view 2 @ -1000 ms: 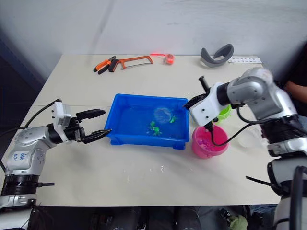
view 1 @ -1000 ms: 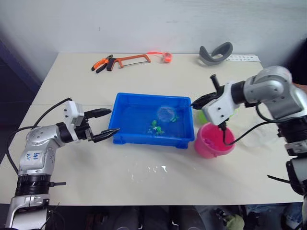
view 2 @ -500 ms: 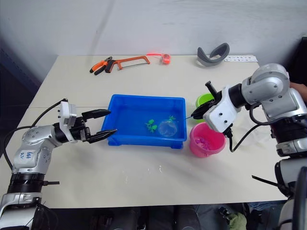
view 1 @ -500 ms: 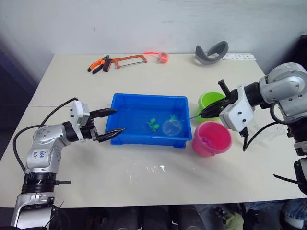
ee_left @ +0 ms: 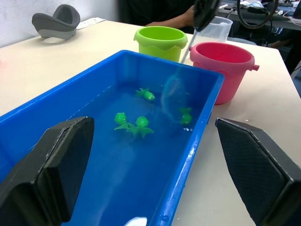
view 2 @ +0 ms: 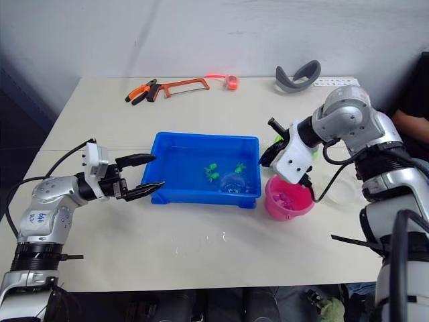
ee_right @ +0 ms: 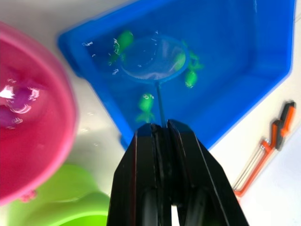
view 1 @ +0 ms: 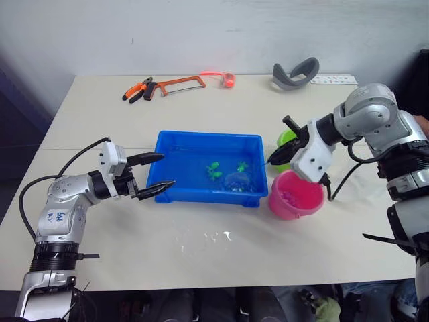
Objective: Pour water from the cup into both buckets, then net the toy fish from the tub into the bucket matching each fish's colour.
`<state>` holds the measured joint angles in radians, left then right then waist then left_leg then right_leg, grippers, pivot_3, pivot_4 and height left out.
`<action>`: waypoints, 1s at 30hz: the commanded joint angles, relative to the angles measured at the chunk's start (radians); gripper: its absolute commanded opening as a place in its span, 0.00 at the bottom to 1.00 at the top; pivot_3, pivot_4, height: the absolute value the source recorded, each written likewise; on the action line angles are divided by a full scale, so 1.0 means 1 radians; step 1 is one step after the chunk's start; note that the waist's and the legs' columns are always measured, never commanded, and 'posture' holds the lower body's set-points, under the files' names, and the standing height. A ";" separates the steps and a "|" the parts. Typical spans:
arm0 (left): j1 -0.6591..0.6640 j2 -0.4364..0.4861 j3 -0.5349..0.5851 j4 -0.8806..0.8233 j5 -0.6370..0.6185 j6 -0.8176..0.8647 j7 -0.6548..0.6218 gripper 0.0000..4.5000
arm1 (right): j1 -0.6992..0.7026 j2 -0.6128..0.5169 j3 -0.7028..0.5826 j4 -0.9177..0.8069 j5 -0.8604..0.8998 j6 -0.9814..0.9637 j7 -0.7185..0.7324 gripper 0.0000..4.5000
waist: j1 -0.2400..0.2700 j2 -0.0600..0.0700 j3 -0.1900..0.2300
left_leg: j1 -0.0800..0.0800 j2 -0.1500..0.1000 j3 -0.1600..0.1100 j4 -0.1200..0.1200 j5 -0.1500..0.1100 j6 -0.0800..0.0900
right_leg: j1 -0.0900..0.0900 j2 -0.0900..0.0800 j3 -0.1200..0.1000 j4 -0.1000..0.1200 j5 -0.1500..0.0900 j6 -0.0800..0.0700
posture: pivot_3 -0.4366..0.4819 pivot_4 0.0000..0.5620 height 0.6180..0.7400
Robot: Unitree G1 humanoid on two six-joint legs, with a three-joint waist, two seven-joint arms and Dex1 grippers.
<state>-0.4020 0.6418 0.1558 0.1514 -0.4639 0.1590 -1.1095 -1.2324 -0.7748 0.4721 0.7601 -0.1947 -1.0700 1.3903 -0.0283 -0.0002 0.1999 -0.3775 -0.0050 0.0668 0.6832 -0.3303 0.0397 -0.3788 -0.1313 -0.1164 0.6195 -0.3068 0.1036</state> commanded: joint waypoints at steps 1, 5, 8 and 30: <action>0.008 0.009 0.012 -0.042 -0.002 -0.007 0.006 1.00 | -0.041 0.003 -0.058 0.016 -0.029 -0.011 -0.113 0.00 | 0.000 0.000 0.000 | 0.000 0.000 0.000 0.000 0.000 0.000 | 0.000 0.000 0.000 0.000 0.000 0.000 | 0.48 0.27 1.00; 0.013 0.008 0.013 -0.049 -0.005 -0.005 0.008 1.00 | -0.003 -0.029 -0.080 -0.046 0.078 0.058 -0.085 0.00 | 0.000 0.000 0.000 | 0.000 0.000 0.000 0.000 0.000 0.000 | 0.000 0.000 0.000 0.000 0.000 0.000 | 0.48 0.27 1.00; 0.012 0.007 0.012 -0.049 -0.007 -0.003 0.006 1.00 | 0.032 -0.080 -0.112 -0.099 0.109 0.115 -0.083 0.00 | 0.001 0.000 0.000 | 0.000 0.000 0.000 0.000 0.000 0.000 | 0.000 0.000 0.000 0.000 0.000 0.000 | 0.48 0.27 1.00; -0.107 -0.015 -0.089 0.041 0.035 -0.042 -0.094 1.00 | 0.179 -0.152 -0.173 -0.299 -0.079 0.277 -0.302 0.00 | 0.001 0.000 0.000 | 0.000 0.000 0.001 0.000 0.000 0.000 | 0.000 0.000 0.000 0.000 0.000 0.000 | 0.48 0.27 1.00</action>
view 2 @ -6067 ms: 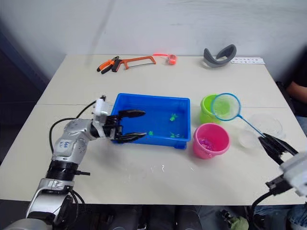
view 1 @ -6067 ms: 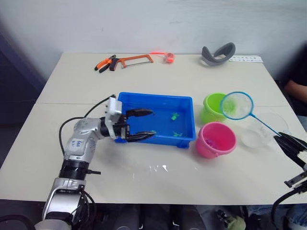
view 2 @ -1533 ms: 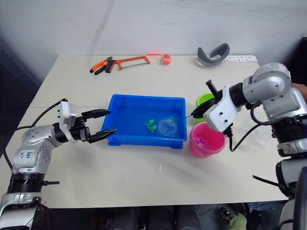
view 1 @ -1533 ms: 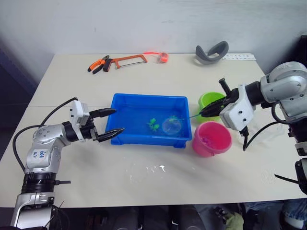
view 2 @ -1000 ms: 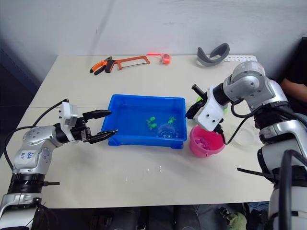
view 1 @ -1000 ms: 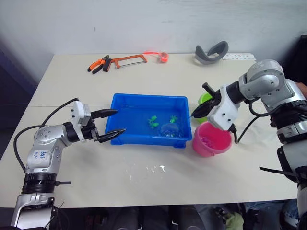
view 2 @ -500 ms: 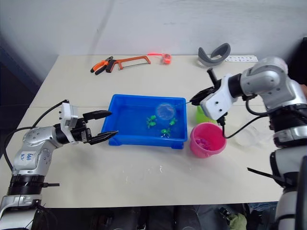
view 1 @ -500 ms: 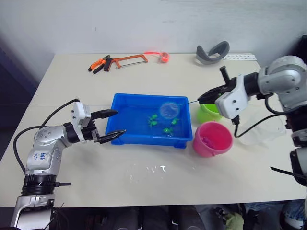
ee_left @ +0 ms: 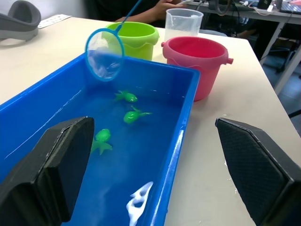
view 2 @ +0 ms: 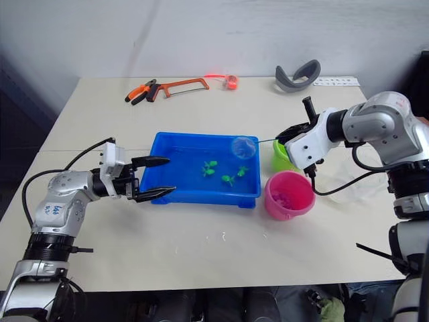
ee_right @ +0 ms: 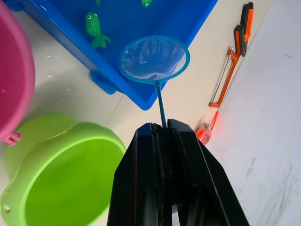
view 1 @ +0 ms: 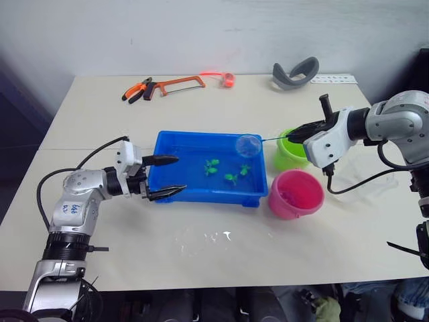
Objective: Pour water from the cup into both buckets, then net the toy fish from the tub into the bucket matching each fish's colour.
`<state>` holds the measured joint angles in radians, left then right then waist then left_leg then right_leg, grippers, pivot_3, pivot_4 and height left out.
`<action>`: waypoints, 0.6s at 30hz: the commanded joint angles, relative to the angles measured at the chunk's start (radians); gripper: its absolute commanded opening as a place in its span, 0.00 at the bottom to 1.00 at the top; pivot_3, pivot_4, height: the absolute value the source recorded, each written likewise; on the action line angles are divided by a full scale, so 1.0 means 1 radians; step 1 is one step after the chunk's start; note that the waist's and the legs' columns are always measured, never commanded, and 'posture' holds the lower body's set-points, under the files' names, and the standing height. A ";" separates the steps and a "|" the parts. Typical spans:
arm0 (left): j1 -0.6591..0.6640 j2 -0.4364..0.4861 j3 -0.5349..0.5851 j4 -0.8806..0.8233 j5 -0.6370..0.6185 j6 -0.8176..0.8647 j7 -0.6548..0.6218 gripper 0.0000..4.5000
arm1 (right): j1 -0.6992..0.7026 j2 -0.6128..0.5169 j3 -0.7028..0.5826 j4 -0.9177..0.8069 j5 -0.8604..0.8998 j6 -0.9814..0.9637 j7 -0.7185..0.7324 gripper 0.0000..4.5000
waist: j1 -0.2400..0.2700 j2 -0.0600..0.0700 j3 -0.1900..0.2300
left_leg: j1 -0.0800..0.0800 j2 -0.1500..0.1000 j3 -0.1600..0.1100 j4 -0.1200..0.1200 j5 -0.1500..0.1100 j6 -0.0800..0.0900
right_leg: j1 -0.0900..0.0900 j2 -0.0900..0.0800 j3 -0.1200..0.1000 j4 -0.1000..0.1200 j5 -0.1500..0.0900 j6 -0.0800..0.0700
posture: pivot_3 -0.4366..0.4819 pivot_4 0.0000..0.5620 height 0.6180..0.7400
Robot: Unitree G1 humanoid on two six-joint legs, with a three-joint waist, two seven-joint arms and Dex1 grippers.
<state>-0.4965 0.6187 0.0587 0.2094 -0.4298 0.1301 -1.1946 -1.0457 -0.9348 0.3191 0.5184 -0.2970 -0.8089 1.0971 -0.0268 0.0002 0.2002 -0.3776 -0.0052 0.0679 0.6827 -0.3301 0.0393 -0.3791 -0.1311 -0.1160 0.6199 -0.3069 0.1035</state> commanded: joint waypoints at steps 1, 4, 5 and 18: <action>-0.010 0.010 0.009 -0.019 0.001 -0.012 -0.010 1.00 | -0.003 0.015 -0.019 -0.071 0.027 0.027 -0.007 0.00 | 0.000 0.000 0.000 | 0.000 0.000 0.000 0.000 0.000 0.000 | 0.000 0.000 0.000 0.000 0.000 0.000 | 0.48 0.27 1.00; -0.005 0.016 0.012 -0.021 0.002 -0.012 -0.013 1.00 | 0.010 0.036 -0.012 -0.101 0.001 0.064 -0.016 0.00 | 0.000 0.000 0.000 | 0.000 0.000 0.000 0.000 0.000 0.000 | 0.000 0.000 0.000 0.000 0.000 0.000 | 0.48 0.27 1.00; -0.005 0.017 0.012 -0.021 0.003 -0.012 -0.013 1.00 | 0.015 0.044 -0.009 -0.108 -0.010 0.079 -0.019 0.00 | 0.000 0.000 0.000 | 0.000 0.000 0.000 0.000 0.000 0.000 | 0.000 0.000 0.000 0.000 0.000 0.000 | 0.48 0.27 1.00; -0.030 0.043 0.004 -0.002 0.025 -0.003 -0.021 1.00 | 0.061 0.112 0.022 -0.137 -0.075 0.188 -0.035 0.00 | 0.000 0.000 0.000 | 0.000 0.000 0.000 0.000 0.000 0.000 | 0.000 0.000 0.000 0.000 0.000 0.000 | 0.48 0.27 1.00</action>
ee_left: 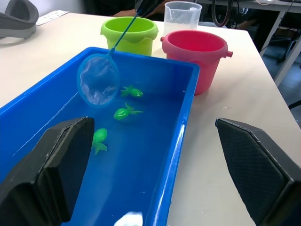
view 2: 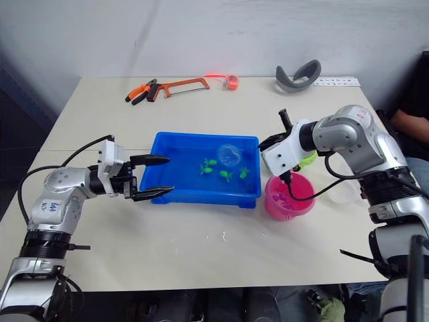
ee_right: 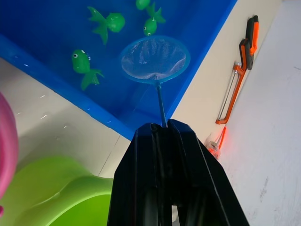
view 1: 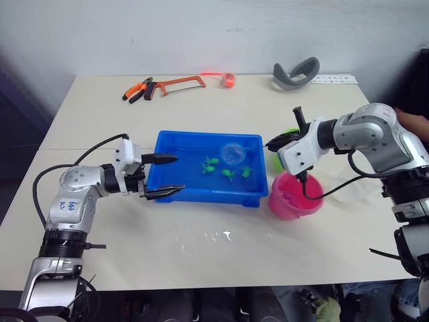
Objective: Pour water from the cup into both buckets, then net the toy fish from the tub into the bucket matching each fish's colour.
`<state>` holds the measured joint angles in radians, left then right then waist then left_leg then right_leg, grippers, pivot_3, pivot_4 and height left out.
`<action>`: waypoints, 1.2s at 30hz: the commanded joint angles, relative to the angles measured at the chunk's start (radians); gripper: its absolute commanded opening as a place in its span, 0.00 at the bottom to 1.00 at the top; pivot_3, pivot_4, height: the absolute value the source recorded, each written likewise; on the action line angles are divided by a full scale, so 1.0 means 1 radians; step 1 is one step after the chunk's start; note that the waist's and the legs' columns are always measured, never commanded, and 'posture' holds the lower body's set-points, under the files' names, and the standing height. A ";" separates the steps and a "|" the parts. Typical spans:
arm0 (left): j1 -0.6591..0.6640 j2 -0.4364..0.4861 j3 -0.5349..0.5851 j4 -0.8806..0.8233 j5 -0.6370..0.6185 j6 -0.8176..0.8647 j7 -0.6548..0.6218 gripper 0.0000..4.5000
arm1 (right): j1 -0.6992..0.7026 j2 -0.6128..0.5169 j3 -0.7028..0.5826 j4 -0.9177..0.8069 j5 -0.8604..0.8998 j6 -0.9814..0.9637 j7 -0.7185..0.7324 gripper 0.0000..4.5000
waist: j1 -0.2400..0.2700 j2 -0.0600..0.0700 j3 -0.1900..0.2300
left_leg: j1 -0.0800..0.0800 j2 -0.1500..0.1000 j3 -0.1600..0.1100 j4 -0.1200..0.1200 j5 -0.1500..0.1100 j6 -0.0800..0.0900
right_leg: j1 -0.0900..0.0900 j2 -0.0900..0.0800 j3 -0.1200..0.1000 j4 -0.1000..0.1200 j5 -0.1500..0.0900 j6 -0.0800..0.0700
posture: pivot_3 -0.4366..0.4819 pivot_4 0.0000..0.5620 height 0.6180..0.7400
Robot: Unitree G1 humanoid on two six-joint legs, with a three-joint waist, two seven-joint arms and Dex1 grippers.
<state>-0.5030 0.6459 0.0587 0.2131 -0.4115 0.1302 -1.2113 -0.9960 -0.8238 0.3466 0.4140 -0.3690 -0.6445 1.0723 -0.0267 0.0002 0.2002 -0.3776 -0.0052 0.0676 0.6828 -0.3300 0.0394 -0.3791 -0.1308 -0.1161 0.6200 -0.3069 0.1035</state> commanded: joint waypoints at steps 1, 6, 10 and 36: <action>-0.024 0.015 0.005 -0.006 0.008 -0.002 -0.004 1.00 | 0.019 0.005 -0.004 -0.037 0.000 0.033 -0.005 0.00 | 0.001 0.000 0.000 | 0.000 0.000 0.000 0.000 0.000 0.000 | 0.000 0.000 0.000 0.000 0.000 0.000 | 0.48 0.27 1.00; -0.024 0.017 0.011 -0.008 0.011 -0.001 -0.005 1.00 | 0.069 0.018 -0.005 -0.098 0.078 0.111 0.078 0.00 | 0.001 0.000 0.000 | 0.000 0.000 0.000 0.000 0.000 0.000 | 0.000 0.000 0.000 0.000 0.000 0.000 | 0.48 0.27 1.00; -0.026 0.021 0.016 -0.003 0.013 -0.002 -0.006 1.00 | 0.110 0.039 -0.036 -0.157 0.156 0.241 0.118 0.00 | 0.000 0.000 0.000 | 0.000 0.000 0.000 0.000 0.000 0.000 | 0.000 0.000 0.000 0.000 0.000 0.000 | 0.48 0.27 1.00; -0.056 -0.048 0.089 -0.067 -0.151 0.093 0.020 1.00 | 0.368 -0.038 -0.459 -0.579 0.856 1.416 0.198 0.00 | 0.031 0.000 0.000 | 0.000 0.000 -0.002 0.000 0.000 0.000 | 0.001 -0.001 -0.001 -0.001 0.000 0.000 | 0.48 0.27 1.00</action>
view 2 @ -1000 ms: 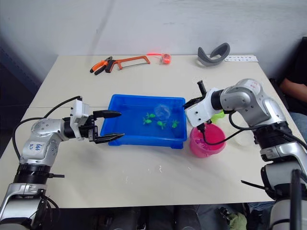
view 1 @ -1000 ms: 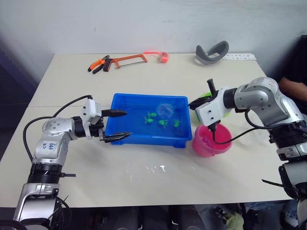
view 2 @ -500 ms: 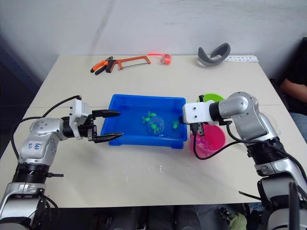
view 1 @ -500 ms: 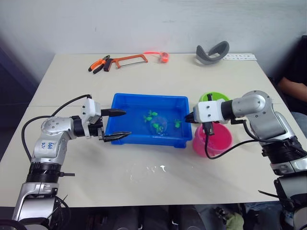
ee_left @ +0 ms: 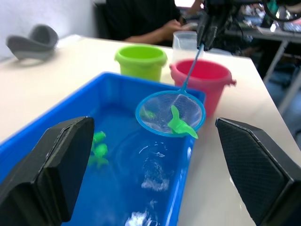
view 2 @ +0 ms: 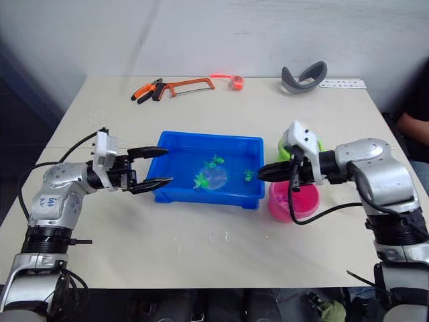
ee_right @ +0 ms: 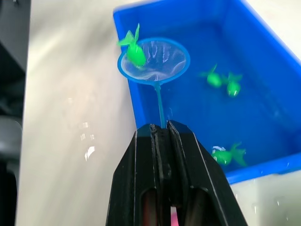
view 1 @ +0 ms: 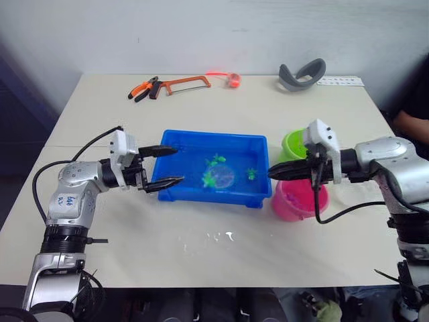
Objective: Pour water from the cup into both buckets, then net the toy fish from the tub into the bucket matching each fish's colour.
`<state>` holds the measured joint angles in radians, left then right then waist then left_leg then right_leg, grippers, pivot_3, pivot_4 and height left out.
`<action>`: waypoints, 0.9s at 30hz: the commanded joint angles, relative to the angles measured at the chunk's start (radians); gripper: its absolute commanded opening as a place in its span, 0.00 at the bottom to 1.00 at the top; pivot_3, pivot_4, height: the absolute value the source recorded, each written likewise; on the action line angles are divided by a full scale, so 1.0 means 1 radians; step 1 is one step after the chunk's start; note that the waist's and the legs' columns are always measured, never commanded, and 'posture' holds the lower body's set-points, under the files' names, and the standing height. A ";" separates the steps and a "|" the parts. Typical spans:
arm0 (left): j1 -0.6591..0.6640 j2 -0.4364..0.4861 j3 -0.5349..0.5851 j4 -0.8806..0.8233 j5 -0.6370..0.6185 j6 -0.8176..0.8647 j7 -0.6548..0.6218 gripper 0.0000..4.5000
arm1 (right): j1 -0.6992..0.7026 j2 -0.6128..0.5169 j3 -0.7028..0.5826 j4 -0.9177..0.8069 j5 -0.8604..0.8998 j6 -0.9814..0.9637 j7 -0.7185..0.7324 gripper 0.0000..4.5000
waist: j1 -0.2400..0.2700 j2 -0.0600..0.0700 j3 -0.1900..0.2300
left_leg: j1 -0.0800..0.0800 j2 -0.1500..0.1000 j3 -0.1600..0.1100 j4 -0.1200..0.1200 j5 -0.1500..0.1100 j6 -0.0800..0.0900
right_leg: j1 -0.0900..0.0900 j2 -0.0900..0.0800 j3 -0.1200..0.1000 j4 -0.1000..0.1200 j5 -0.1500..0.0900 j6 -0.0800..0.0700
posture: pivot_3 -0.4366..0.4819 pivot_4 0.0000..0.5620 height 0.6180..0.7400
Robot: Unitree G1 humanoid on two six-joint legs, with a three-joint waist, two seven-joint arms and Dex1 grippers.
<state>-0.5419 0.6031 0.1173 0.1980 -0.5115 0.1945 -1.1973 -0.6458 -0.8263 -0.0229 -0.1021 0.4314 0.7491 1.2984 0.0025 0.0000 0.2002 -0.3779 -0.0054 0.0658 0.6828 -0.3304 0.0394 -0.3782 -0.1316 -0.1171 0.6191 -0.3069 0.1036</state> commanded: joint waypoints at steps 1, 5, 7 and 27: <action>-0.022 -0.012 0.030 -0.054 -0.052 0.030 0.013 1.00 | 0.040 -0.046 -0.121 -0.083 0.073 0.035 -0.041 0.00 | 0.002 0.000 0.000 | 0.000 0.000 0.000 0.000 0.000 0.000 | 0.000 0.000 0.000 0.000 0.000 0.000 | 0.48 0.27 1.00; -0.038 -0.027 0.026 -0.054 -0.040 0.023 0.033 1.00 | 0.115 -0.075 -0.215 -0.150 0.135 0.089 -0.096 0.00 | 0.005 0.000 0.000 | 0.000 0.000 0.000 0.000 0.000 0.000 | 0.000 0.000 0.000 0.000 0.000 0.000 | 0.48 0.27 1.00; -0.047 -0.037 0.020 -0.048 -0.034 0.018 0.038 1.00 | 0.160 -0.083 -0.271 -0.191 0.175 0.128 -0.133 0.00 | 0.008 0.000 0.000 | 0.000 0.000 0.000 0.000 0.000 0.000 | 0.000 0.000 0.000 0.000 0.000 0.000 | 0.48 0.27 1.00; -0.102 -0.215 -0.066 -0.115 -0.011 0.046 0.130 1.00 | 0.531 -0.168 -0.732 -0.326 0.213 0.127 -0.381 0.00 | 0.026 -0.001 0.000 | 0.000 -0.001 0.000 0.000 0.000 0.001 | 0.002 0.001 0.000 -0.002 0.000 0.001 | 0.48 0.27 1.00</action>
<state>-0.6274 0.3937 0.0627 0.1386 -0.5255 0.2396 -1.0865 -0.1225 -0.9775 -0.7023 -0.4241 0.6859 0.9329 0.9294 0.0290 -0.0009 0.2006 -0.3781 -0.0061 0.0661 0.6825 -0.3306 0.0399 -0.3764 -0.1306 -0.1170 0.6169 -0.3064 0.1044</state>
